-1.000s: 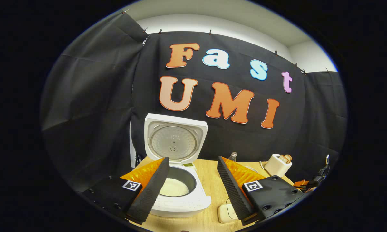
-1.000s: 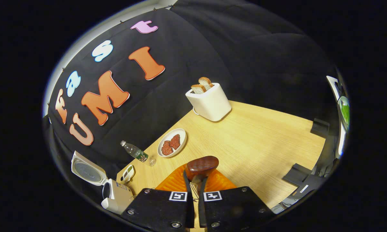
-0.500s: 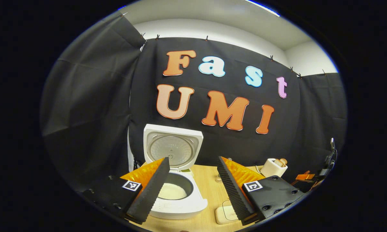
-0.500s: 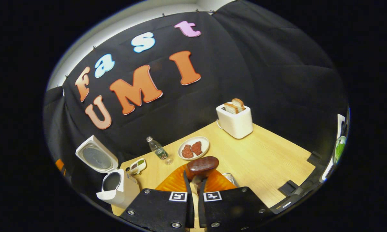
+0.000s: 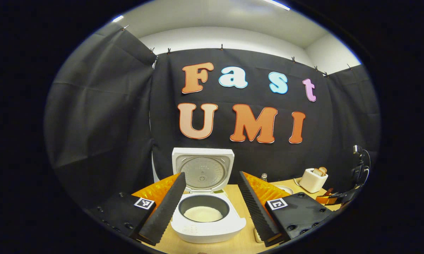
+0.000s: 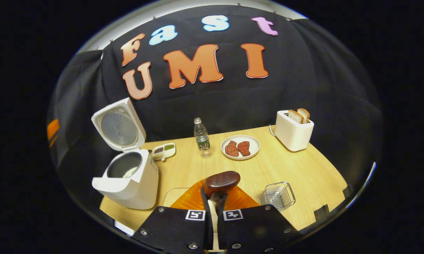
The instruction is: Close the left gripper, press the button to open the rice cooker; take a wooden spoon from the chopstick holder with the right hand, scoop a spoonful of rice and pour it into the rice cooker, then put the wooden spoon back into the chopstick holder.
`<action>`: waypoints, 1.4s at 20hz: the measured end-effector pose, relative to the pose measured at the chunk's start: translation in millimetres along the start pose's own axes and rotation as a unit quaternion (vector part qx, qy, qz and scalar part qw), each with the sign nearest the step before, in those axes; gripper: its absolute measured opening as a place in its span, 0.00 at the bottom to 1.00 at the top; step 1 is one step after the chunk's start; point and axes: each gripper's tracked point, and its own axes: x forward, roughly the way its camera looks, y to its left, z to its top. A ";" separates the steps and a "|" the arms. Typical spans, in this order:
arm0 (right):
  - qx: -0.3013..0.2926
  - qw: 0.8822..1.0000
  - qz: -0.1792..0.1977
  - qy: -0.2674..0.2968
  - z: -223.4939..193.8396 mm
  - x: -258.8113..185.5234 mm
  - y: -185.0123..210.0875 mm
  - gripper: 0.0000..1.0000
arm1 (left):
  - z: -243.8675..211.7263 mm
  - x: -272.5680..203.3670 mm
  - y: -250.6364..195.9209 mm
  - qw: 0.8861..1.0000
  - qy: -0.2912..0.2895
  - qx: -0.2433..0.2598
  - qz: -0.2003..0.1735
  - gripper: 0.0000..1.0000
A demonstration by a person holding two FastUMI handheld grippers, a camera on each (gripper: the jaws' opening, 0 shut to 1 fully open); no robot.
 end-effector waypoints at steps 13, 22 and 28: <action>-0.016 0.997 -0.036 0.064 -76.5 18.8 -0.9 0.05 | -13.2 5.3 15.9 1.000 0.012 0.002 0.002 1.00; 0.311 0.943 0.049 0.107 -98.8 39.5 35.2 0.05 | -12.7 9.1 11.0 1.000 0.011 0.008 -0.009 1.00; 0.394 0.910 0.058 0.119 -110.2 54.7 39.7 0.04 | -12.5 9.3 7.9 1.000 0.011 0.010 -0.011 1.00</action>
